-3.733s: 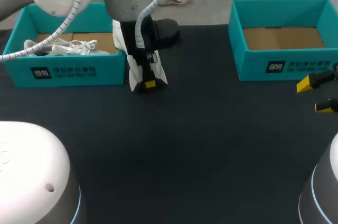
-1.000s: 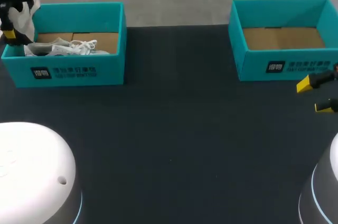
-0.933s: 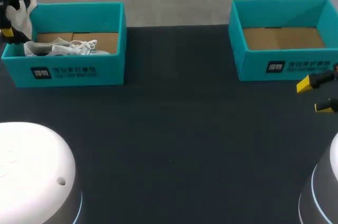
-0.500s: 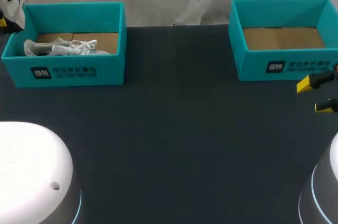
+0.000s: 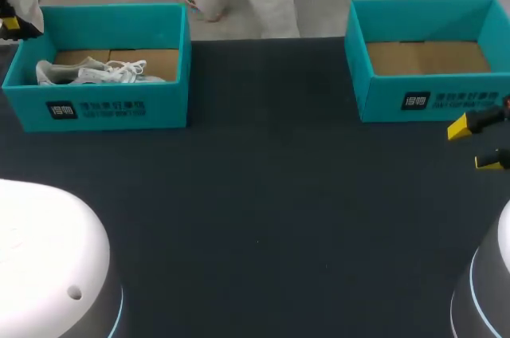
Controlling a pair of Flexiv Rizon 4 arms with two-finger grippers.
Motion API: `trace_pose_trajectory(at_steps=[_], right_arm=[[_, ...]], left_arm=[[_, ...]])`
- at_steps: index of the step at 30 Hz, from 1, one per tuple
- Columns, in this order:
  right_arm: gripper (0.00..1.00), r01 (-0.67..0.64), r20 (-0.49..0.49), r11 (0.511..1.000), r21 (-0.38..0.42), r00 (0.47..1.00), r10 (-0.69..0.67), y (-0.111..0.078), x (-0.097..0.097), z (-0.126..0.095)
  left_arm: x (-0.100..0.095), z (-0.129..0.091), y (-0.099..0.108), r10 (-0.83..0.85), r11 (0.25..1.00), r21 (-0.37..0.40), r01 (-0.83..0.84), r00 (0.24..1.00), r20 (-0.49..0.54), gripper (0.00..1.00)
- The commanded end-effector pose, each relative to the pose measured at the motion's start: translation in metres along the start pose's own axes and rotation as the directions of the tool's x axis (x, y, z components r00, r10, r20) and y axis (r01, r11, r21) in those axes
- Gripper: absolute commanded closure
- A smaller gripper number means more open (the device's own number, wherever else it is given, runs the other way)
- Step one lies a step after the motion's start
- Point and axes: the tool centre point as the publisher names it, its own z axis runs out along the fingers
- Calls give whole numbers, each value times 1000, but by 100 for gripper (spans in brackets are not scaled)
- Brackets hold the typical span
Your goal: Take the shoe out of the shoebox, open the shoe tongue, remove and reinsert the insole, then place the shoe into the shoebox
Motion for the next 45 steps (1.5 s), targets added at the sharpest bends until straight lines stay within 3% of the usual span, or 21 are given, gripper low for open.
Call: trace_pose_trajectory(at_steps=[1,15,18,20,23,24,27,28,45], right_arm=[[0,-2,2,999,-45,1000,2,-10,0,-3],[0,-2,2,999,-45,1000,2,-10,0,-3],[0,-2,2,999,-45,1000,2,-10,0,-3],[0,-2,2,999,-45,1000,2,-10,0,-3],[0,-2,2,999,-45,1000,2,-10,0,-3],[0,-2,2,999,-45,1000,2,-10,0,-3],[0,-2,2,999,-45,1000,2,-10,0,-3],[0,-2,2,999,-45,1000,2,-10,0,-3],[0,-2,2,999,-45,1000,2,-10,0,-3]], left_arm=[[-12,-1,-2,1,1000,-6,-2,997,-72,100],[-12,-1,-2,1,1000,-6,-2,997,-72,100],[-10,-3,-8,203,979,-26,-204,978,-53,100],[-10,-2,-12,370,928,-28,-372,927,-64,100],[-10,-3,-16,599,797,-54,-601,799,-52,100],[-13,-6,-16,684,724,-51,-688,725,-77,100],[-17,-14,-13,830,539,-113,-834,549,-94,100],[-18,-15,-12,834,526,-135,-840,540,-112,100],[-18,-15,-12,834,526,-135,-840,540,-112,100]])
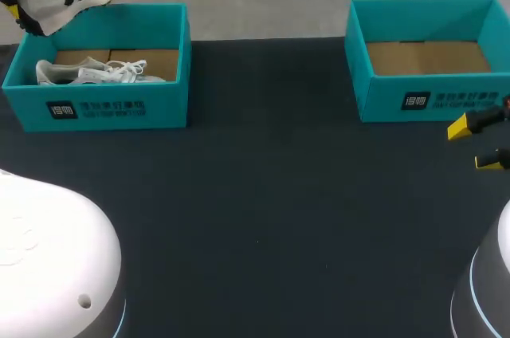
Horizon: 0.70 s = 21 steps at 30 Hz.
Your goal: Take the shoe out of the shoebox, open the shoe tongue, remove and reinsert the insole, then place the shoe into the shoebox
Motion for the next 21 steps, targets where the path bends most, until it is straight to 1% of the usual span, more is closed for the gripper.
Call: trace_pose_trajectory(at_steps=[1,2,3,4,5,6,7,8,9,10,11,21], right_arm=[[0,-2,2,999,-45,1000,2,-10,0,-3],[0,-2,2,999,-45,1000,2,-10,0,-3],[0,-2,2,999,-45,1000,2,-10,0,-3],[0,-2,2,999,-45,1000,2,-10,0,-3],[0,-2,2,999,-45,1000,2,-10,0,-3],[0,-2,2,999,-45,1000,2,-10,0,-3],[0,-2,2,999,-45,1000,2,-10,0,-3],[0,-2,2,999,-45,1000,2,-10,0,-3],[0,-2,2,999,-45,1000,2,-10,0,-3],[0,-2,2,999,-45,1000,2,-10,0,-3],[0,-2,2,999,-45,1000,2,-10,0,-3],[0,-2,2,999,-45,1000,2,-10,0,-3]], left_arm=[[6,-1,-5,103,994,-36,-103,995,8,100],[6,-1,-5,103,994,-36,-103,995,8,100],[5,-1,-1,152,988,-40,-151,988,20,100],[4,-1,4,209,977,-43,-208,978,16,100],[2,0,8,314,947,-64,-314,949,-5,100],[1,-1,13,285,954,-89,-285,958,-10,100],[0,-2,15,320,944,-78,-321,947,-24,100],[-1,-4,20,431,898,-82,-432,902,-27,100],[-3,-7,23,426,899,-90,-429,903,-57,100],[-5,-9,27,500,861,-63,-505,862,-78,100],[-6,-11,31,568,817,-37,-576,813,-126,100],[-6,-11,31,568,817,-37,-576,813,-126,100]])
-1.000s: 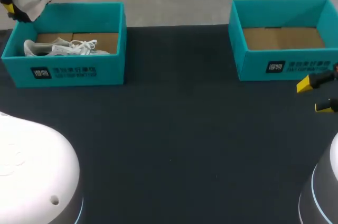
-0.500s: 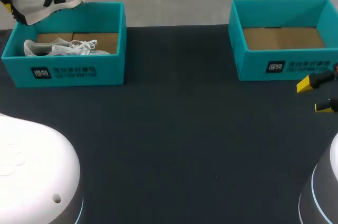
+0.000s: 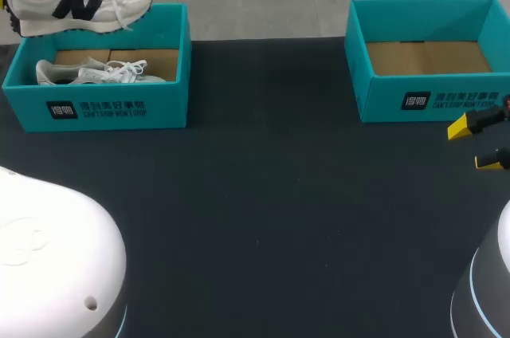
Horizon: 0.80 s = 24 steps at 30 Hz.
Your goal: Take the shoe out of the shoebox, open the shoe tongue, remove and reinsert the insole, then place the shoe into the shoebox
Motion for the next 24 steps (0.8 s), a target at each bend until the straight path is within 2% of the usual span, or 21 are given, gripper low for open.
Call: trace_pose_trajectory(at_steps=[1,5,8,14,16,18,24], right_arm=[[0,-2,2,999,-45,1000,2,-10,0,-3],[0,-2,2,999,-45,1000,2,-10,0,-3],[0,-2,2,999,-45,1000,2,-10,0,-3],[0,-2,2,999,-45,1000,2,-10,0,-3],[0,-2,2,999,-45,1000,2,-10,0,-3],[0,-2,2,999,-45,1000,2,-10,0,-3],[0,-2,2,999,-45,1000,2,-10,0,-3]], left_arm=[[-2,-4,8,6,1000,24,-6,1000,-8,100],[-2,-4,8,6,1000,24,-6,1000,-8,100],[-4,-1,11,98,995,17,-99,994,41,100],[-7,5,18,207,978,-16,-206,977,45,100],[-7,6,19,221,975,-37,-219,974,51,100],[-9,7,23,182,983,-33,-181,983,14,100],[-9,7,23,182,983,-33,-181,983,14,100]])
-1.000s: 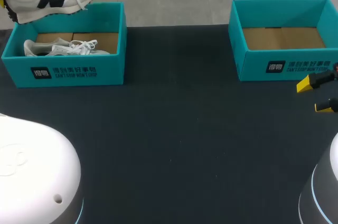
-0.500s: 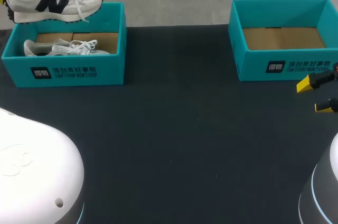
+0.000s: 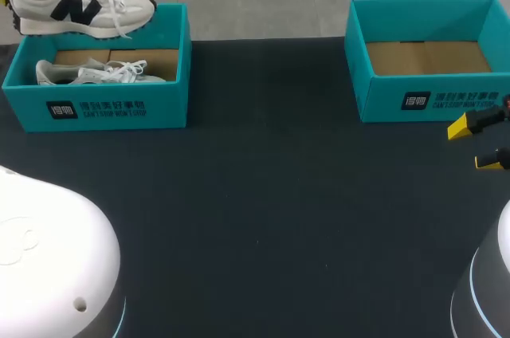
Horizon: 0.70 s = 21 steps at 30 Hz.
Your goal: Take the shoe out of the shoebox, open the shoe tongue, remove and reinsert the insole, then place the shoe into the shoebox
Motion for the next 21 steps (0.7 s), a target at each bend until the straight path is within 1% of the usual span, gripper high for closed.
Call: trace_pose_trajectory(at_steps=[1,7,9,10,11,14,15,18,21], right_arm=[[0,-2,2,999,-45,1000,2,-10,0,-3],[0,-2,2,999,-45,1000,2,-10,0,-3],[0,-2,2,999,-45,1000,2,-10,0,-3],[0,-2,2,999,-45,1000,2,-10,0,-3],[0,-2,2,999,-45,1000,2,-10,0,-3],[0,-2,2,999,-45,1000,2,-10,0,-3],[0,-2,2,999,-45,1000,2,-10,0,-3],[0,-2,2,999,-45,1000,2,-10,0,-3],[0,-2,2,999,-45,1000,2,-10,0,-3]], left_arm=[[0,-2,0,0,1000,0,0,1000,-3,100],[0,-2,0,0,1000,0,0,1000,-3,100],[-3,1,1,15,1000,-27,-15,1000,19,100],[-4,4,3,32,999,-24,-31,999,30,100],[-5,7,6,20,999,-43,-19,999,34,100],[-6,15,15,30,997,-72,-28,999,25,100],[-6,18,18,51,996,-73,-49,998,31,100],[-7,26,26,45,995,-85,-43,999,26,100],[-8,31,28,74,989,-131,-70,997,28,100]])
